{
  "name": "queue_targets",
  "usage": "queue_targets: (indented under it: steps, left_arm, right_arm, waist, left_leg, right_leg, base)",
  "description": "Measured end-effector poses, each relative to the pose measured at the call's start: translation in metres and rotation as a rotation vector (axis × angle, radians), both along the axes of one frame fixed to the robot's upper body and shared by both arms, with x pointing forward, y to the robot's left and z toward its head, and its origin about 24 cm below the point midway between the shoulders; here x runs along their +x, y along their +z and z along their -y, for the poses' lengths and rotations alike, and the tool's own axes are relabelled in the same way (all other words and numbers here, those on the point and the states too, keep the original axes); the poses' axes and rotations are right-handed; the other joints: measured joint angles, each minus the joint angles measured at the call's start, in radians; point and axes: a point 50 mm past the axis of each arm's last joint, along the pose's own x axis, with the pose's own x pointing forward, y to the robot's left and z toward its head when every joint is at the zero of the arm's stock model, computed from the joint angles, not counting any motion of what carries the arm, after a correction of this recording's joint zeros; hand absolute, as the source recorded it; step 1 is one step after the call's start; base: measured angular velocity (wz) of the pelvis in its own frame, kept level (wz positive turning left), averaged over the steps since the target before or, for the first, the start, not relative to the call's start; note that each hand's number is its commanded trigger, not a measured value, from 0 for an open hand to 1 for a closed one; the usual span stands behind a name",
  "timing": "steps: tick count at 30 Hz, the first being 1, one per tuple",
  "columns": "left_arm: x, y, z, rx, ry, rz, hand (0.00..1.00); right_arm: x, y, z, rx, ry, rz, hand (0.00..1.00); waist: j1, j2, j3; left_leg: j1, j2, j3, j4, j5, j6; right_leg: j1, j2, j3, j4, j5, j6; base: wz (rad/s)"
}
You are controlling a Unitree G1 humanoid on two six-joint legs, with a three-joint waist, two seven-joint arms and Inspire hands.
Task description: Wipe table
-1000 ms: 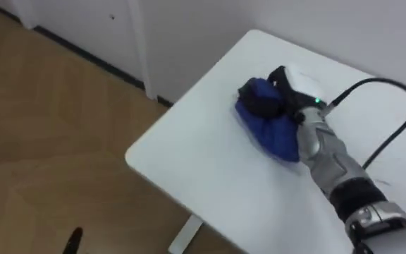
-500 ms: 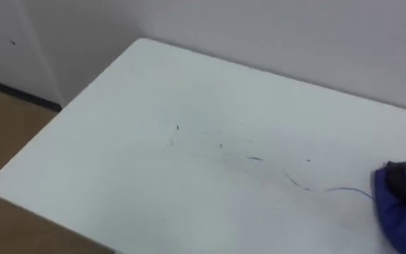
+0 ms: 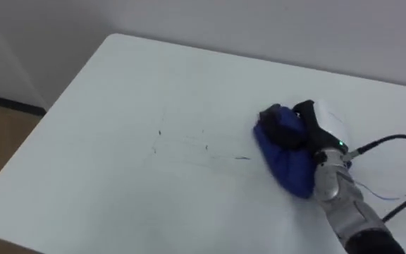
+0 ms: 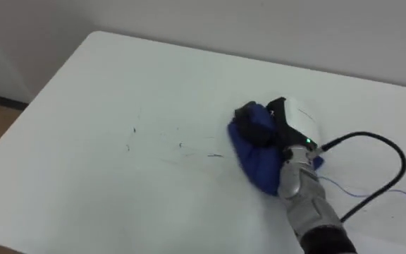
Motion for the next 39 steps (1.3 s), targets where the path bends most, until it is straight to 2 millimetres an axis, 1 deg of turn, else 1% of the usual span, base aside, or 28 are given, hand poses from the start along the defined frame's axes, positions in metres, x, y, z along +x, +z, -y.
queue_targets:
  steps: [1,3,6,7,8,10,11,14,16,17,18,19,20,21,22,23,24,26,27,28,30,31,33,34,35,36,37,39]
  left_arm:
    - [-0.013,0.000,-0.005,0.015,0.024,-0.031,0.00]
    - [-0.028,0.003,-0.017,0.073,0.027,-0.078,0.00]
    - [-0.037,0.008,-0.031,0.132,0.063,-0.097,0.00]
    - [-0.036,0.009,-0.033,0.142,0.067,-0.094,0.00]
    - [-0.035,0.011,-0.037,0.158,0.078,-0.090,0.00]
    - [-0.035,0.011,-0.039,0.164,0.084,-0.087,0.00]
    - [-0.028,0.011,-0.038,0.161,0.079,-0.070,0.00]
    - [-0.019,0.008,-0.027,0.142,0.012,-0.065,0.00]
    - [-0.015,0.004,-0.017,0.119,-0.026,-0.065,0.00]
    - [-0.011,0.001,-0.010,0.100,-0.041,-0.061,0.00]
    - [-0.005,-0.001,-0.003,0.082,-0.053,-0.054,0.00]
    - [-0.002,-0.002,0.000,0.073,-0.058,-0.053,0.00]
    - [0.002,-0.004,0.005,0.056,-0.074,-0.057,0.00]
    - [0.007,-0.006,0.008,0.042,-0.090,-0.060,0.00]
    - [0.010,-0.006,0.009,0.038,-0.101,-0.058,0.00]
    - [0.016,-0.005,0.012,0.028,-0.125,-0.044,0.00]
    - [0.021,-0.005,0.014,0.019,-0.144,-0.028,0.00]
    - [0.021,-0.003,0.013,0.024,-0.146,-0.025,0.00]
    - [0.013,-0.004,0.011,0.028,-0.140,-0.041,0.00]
    - [0.007,-0.004,0.010,0.029,-0.134,-0.054,0.00]
    - [-0.012,-0.006,0.008,0.030,-0.115,-0.095,0.00]
    - [-0.017,-0.006,0.008,0.030,-0.112,-0.109,0.00]
    - [-0.038,-0.005,0.003,0.050,-0.098,-0.161,0.00]
    - [-0.040,-0.005,0.002,0.057,-0.096,-0.168,0.00]
    - [-0.044,-0.004,-0.004,0.076,-0.072,-0.172,0.00]
    - [-0.038,-0.001,-0.011,0.107,-0.061,-0.154,0.00]
    - [-0.040,0.000,-0.014,0.122,-0.051,-0.155,0.00]
    - [-0.034,0.006,-0.029,0.188,-0.012,-0.128,0.00]
  right_arm:
    - [-0.019,-0.009,0.012,0.005,-0.066,0.010,1.00]
    - [-0.060,-0.020,0.044,-0.015,-0.227,0.022,1.00]
    - [-0.096,-0.022,0.075,-0.046,-0.389,0.020,1.00]
    - [-0.102,-0.023,0.079,-0.048,-0.415,0.016,1.00]
    - [-0.111,-0.024,0.086,-0.059,-0.449,0.002,1.00]
    - [-0.118,-0.025,0.094,-0.070,-0.483,-0.016,1.00]
    - [-0.119,-0.025,0.097,-0.070,-0.494,-0.020,1.00]
    - [-0.106,-0.025,0.094,-0.048,-0.503,-0.024,1.00]
    - [-0.096,-0.025,0.088,-0.042,-0.492,-0.036,1.00]
    - [-0.085,-0.023,0.083,-0.045,-0.473,-0.055,1.00]
    - [-0.063,-0.017,0.072,-0.050,-0.410,-0.066,1.00]
    - [-0.049,-0.011,0.062,-0.048,-0.359,-0.064,1.00]
    - [-0.020,0.000,0.032,-0.053,-0.206,-0.059,1.00]
    - [0.007,0.015,-0.007,-0.049,-0.031,-0.030,1.00]
    - [0.019,0.024,-0.024,-0.071,0.055,-0.008,1.00]
    - [0.039,0.039,-0.061,-0.101,0.218,0.032,1.00]
    - [0.052,0.053,-0.087,-0.121,0.336,0.074,1.00]
    - [0.056,0.060,-0.108,-0.138,0.440,0.107,1.00]
    - [0.053,0.056,-0.110,-0.144,0.466,0.100,1.00]
    - [0.050,0.050,-0.109,-0.153,0.468,0.080,1.00]
    - [0.019,0.012,-0.088,-0.116,0.397,-0.021,1.00]
    - [0.012,0.009,-0.084,-0.104,0.383,-0.002,1.00]
    - [-0.011,-0.003,-0.071,-0.050,0.329,0.033,1.00]
    - [-0.018,-0.005,-0.065,-0.036,0.300,0.043,1.00]
    - [-0.032,-0.009,-0.052,-0.020,0.231,0.065,1.00]
    - [-0.048,-0.012,-0.036,-0.018,0.160,0.084,1.00]
    - [-0.055,-0.014,-0.028,-0.023,0.129,0.092,1.00]
    - [-0.087,-0.019,0.006,-0.046,-0.035,0.101,1.00]
  waist:
    - [-0.021,-0.011,-0.0039]
    - [-0.033,-0.024,-0.0080]
    - [-0.042,-0.024,-0.0098]
    - [-0.045,-0.024,-0.0103]
    - [-0.054,-0.023,-0.0136]
    - [-0.059,-0.018,-0.0173]
    - [-0.058,-0.015,-0.0195]
    - [-0.048,-0.005,-0.0221]
    - [-0.028,-0.001,-0.0215]
    - [-0.001,0.001,-0.0214]
    - [0.031,0.002,-0.0199]
    - [0.047,0.002,-0.0182]
    - [0.075,0.001,-0.0122]
    - [0.096,0.001,-0.0058]
    - [0.101,0.000,-0.0033]
    - [0.110,-0.002,0.0053]
    - [0.145,-0.004,0.0102]
    - [0.178,-0.009,0.0106]
    - [0.184,-0.011,0.0116]
    - [0.184,-0.010,0.0122]
    - [0.158,-0.009,0.0121]
    - [0.145,-0.009,0.0123]
    - [0.086,-0.010,0.0109]
    - [0.068,-0.009,0.0105]
    - [0.047,-0.010,0.0103]
    - [0.031,-0.014,0.0097]
    - [0.019,-0.015,0.0090]
    - [-0.020,-0.023,0.0032]
  left_leg:
    - [0.005,-0.005,0.000,0.000,0.000,0.000]
    - [0.014,-0.009,0.012,0.000,-0.001,0.001]
    - [0.015,-0.009,0.009,0.001,-0.001,0.001]
    - [0.015,-0.009,0.009,0.001,-0.001,0.001]
    - [0.016,-0.009,0.004,0.001,-0.001,0.002]
    - [0.020,-0.009,0.002,0.004,-0.001,0.002]
    - [0.020,-0.009,0.002,0.007,-0.001,0.002]
    - [0.022,-0.007,0.001,0.007,-0.001,0.003]
    - [0.030,-0.005,0.008,0.006,0.001,0.004]
    - [0.035,-0.005,0.007,0.001,0.001,0.004]
    - [0.033,-0.004,0.006,-0.004,0.001,0.004]
    - [0.031,-0.003,0.006,-0.008,0.001,0.004]
    - [0.029,-0.002,0.001,-0.014,0.001,0.004]
    - [0.022,-0.001,-0.007,-0.017,0.003,0.004]
    - [0.017,0.000,-0.010,-0.017,0.005,0.003]
    - [0.011,-0.001,-0.020,-0.021,0.010,0.003]
    - [0.011,-0.003,-0.026,-0.029,0.015,0.003]
    - [0.001,-0.008,-0.056,-0.030,0.019,0.004]
    - [-0.004,-0.009,-0.075,-0.030,0.019,0.005]
    - [-0.003,-0.009,-0.085,-0.029,0.019,0.005]
    - [0.002,-0.019,-0.105,-0.029,0.020,0.006]
    - [0.005,-0.024,-0.106,-0.029,0.021,0.007]
    - [0.021,-0.042,-0.100,-0.030,0.021,0.008]
    - [0.023,-0.044,-0.098,-0.031,0.021,0.008]
    - [0.024,-0.046,-0.093,-0.032,0.021,0.008]
    - [0.023,-0.047,-0.093,-0.033,0.021,0.008]
    - [0.023,-0.047,-0.091,-0.033,0.021,0.008]
    - [0.018,-0.052,-0.067,-0.032,0.021,0.008]
  right_leg:
    - [0.029,0.000,-0.019,-0.025,0.002,0.007]
    - [0.058,-0.001,-0.021,-0.045,0.004,0.013]
    - [0.063,-0.002,-0.023,-0.047,0.004,0.014]
    - [0.066,-0.002,-0.024,-0.047,0.003,0.015]
    - [0.074,-0.002,-0.026,-0.047,0.001,0.018]
    - [0.083,-0.001,-0.025,-0.046,0.000,0.020]
    - [0.084,-0.001,-0.022,-0.046,-0.001,0.021]
    - [0.087,0.001,-0.014,-0.044,-0.001,0.017]
    - [0.083,0.003,0.003,-0.037,0.002,0.013]
    - [0.063,0.006,0.029,-0.023,0.004,0.009]
    - [0.035,0.011,0.060,-0.006,0.010,-0.001]
    - [0.019,0.014,0.074,0.000,0.014,-0.007]
    - [-0.011,0.022,0.100,0.009,0.022,-0.017]
    - [-0.026,0.031,0.117,0.008,0.029,-0.022]
    - [-0.030,0.033,0.119,0.007,0.030,-0.023]
    - [-0.036,0.034,0.119,0.006,0.030,-0.023]
    - [-0.037,0.035,0.115,0.002,0.030,-0.023]
    - [-0.034,0.032,0.087,-0.015,0.030,-0.020]
    - [-0.028,0.030,0.064,-0.014,0.030,-0.019]
    - [-0.018,0.030,0.046,-0.015,0.030,-0.019]
    - [0.022,0.019,0.006,-0.027,0.028,-0.016]
    - [0.031,0.015,0.002,-0.033,0.026,-0.013]
    - [0.062,-0.001,-0.019,-0.051,0.016,0.004]
    - [0.069,-0.002,-0.021,-0.054,0.016,0.004]
    - [0.076,-0.003,-0.023,-0.059,0.015,0.005]
    - [0.076,-0.004,-0.023,-0.063,0.015,0.006]
    - [0.076,-0.004,-0.023,-0.062,0.014,0.008]
    - [0.075,-0.012,-0.023,-0.062,0.007,0.018]
  base:
    - [0.46]
    - [0.34]
    - [0.03]
    - [0.12]
    - [0.11]
    - [0.04]
    - [0.00]
    - [-0.02]
    - [-0.26]
    - [-0.73]
    - [-0.85]
    - [-0.97]
    - [-0.72]
    - [-0.50]
    - [0.00]
    - [0.18]
    - [0.25]
    - [0.45]
    - [0.55]
    - [0.57]
    - [0.67]
    - [0.45]
    - [0.17]
    - [0.19]
    - [0.12]
    - [0.06]
    - [0.00]
    - [0.02]
